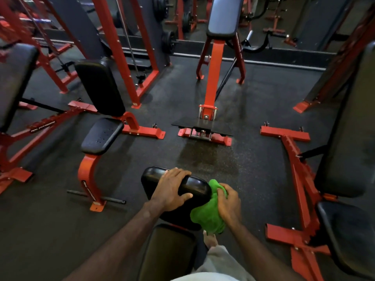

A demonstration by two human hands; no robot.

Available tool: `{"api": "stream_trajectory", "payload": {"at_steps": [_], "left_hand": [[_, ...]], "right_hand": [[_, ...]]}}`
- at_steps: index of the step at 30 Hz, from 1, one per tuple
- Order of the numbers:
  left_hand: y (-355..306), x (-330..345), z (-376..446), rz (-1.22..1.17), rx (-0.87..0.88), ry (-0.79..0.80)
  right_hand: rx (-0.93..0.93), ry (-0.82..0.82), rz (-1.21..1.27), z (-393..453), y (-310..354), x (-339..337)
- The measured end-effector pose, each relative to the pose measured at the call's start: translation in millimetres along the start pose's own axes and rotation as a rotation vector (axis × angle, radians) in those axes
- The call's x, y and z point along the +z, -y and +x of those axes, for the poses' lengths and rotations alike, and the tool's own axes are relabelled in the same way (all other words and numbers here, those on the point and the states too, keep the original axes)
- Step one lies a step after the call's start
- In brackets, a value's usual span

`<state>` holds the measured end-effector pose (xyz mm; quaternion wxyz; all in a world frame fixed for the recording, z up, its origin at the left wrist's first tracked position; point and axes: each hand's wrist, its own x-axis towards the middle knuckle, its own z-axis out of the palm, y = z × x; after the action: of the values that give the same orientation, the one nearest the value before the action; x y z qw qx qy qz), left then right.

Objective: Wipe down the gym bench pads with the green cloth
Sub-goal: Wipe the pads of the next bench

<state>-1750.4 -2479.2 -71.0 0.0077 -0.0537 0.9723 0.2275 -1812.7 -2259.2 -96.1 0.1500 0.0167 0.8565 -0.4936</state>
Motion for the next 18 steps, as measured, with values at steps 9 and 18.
{"api": "stream_trajectory", "payload": {"at_steps": [9,18], "left_hand": [[-8,-2,-14,-0.191,-0.098,-0.154],[42,-4,-74,-0.361,-0.492,-0.419]], "right_hand": [[-0.348,-0.031,-0.117,-5,78,14],[-0.848,0.367,-0.513,-33,102,93]]}}
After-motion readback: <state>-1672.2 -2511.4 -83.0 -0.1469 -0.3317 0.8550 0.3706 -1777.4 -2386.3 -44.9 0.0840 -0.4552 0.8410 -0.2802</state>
